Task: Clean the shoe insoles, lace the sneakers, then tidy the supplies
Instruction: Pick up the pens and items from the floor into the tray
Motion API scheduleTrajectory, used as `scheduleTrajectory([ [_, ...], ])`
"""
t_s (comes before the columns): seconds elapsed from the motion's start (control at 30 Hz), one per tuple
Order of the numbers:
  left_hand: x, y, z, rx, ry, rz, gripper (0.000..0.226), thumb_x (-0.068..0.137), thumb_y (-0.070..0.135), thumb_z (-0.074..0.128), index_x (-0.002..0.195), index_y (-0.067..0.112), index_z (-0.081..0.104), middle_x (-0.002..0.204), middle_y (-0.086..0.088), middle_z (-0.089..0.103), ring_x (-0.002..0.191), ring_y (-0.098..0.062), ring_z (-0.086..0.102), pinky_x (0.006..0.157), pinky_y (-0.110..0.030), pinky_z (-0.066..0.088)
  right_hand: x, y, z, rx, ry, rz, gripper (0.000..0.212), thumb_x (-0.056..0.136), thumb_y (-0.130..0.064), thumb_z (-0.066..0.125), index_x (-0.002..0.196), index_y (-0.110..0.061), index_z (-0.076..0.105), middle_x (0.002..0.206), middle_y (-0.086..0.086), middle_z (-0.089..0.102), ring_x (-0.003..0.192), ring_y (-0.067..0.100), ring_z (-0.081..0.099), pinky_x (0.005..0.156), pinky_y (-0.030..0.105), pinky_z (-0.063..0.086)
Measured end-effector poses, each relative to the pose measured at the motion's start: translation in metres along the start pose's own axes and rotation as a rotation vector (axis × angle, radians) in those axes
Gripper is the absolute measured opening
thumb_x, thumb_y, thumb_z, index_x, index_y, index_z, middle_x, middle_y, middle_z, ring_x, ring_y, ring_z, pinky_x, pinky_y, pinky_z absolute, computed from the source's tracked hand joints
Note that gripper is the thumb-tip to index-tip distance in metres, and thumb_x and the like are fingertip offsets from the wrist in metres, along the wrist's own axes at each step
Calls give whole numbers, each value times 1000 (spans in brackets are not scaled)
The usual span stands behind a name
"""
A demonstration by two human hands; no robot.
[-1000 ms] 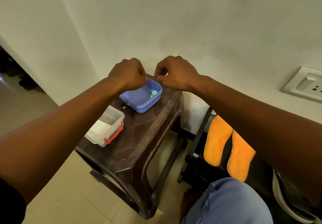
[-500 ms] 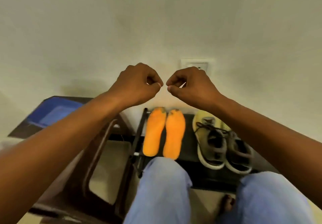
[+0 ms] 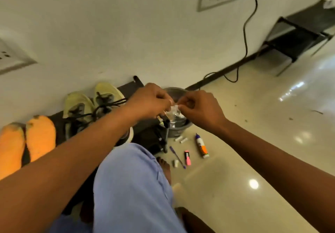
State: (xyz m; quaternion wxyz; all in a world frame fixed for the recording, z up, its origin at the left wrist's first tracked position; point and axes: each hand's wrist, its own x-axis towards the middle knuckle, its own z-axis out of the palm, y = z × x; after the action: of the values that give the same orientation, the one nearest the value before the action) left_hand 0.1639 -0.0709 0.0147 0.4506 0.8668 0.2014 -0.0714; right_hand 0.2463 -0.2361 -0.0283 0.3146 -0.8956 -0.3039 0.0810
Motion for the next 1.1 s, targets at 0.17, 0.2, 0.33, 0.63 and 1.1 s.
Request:
scheduleTrajectory([
  [0.17, 50, -8, 102, 26, -238, -133, 18, 94, 24, 65, 92, 13, 79, 93, -10, 77, 88, -29, 75, 73, -40, 63, -28, 117, 53, -30, -102, 317, 3, 84, -29, 66, 82, -30, 68, 83, -10, 70, 78, 14, 65, 60, 26, 45],
  [0.2, 58, -14, 118, 5, -268, -183, 19, 95, 23, 64, 95, 11, 78, 96, -12, 77, 90, -28, 75, 70, -35, 61, -32, 136, 69, -35, -132, 371, 5, 83, -29, 64, 81, -32, 67, 85, -8, 69, 80, 17, 66, 62, 27, 46],
  [0.33, 83, -39, 165, 0, -352, -307, 16, 97, 19, 62, 106, 11, 73, 109, -12, 72, 96, -22, 70, 77, -33, 60, -39, 193, 137, -34, -249, 558, 13, 80, -27, 62, 92, -31, 66, 101, -1, 69, 91, 23, 65, 66, 28, 48],
  [0.63, 126, -83, 219, 194, -334, -373, 29, 96, 18, 53, 119, 15, 71, 127, 1, 68, 111, -27, 65, 88, -34, 54, -45, 257, 252, -30, -328, 678, 23, 92, -24, 59, 113, -14, 61, 117, 10, 64, 107, 31, 62, 79, 38, 54],
  [1.1, 132, -135, 266, -252, -227, -741, 33, 102, 16, 47, 127, 0, 61, 127, -19, 66, 93, -27, 61, 87, -42, 52, -48, 290, 314, -80, -345, 722, 30, 91, -20, 63, 117, -10, 51, 115, 15, 60, 103, 37, 62, 66, 36, 40],
])
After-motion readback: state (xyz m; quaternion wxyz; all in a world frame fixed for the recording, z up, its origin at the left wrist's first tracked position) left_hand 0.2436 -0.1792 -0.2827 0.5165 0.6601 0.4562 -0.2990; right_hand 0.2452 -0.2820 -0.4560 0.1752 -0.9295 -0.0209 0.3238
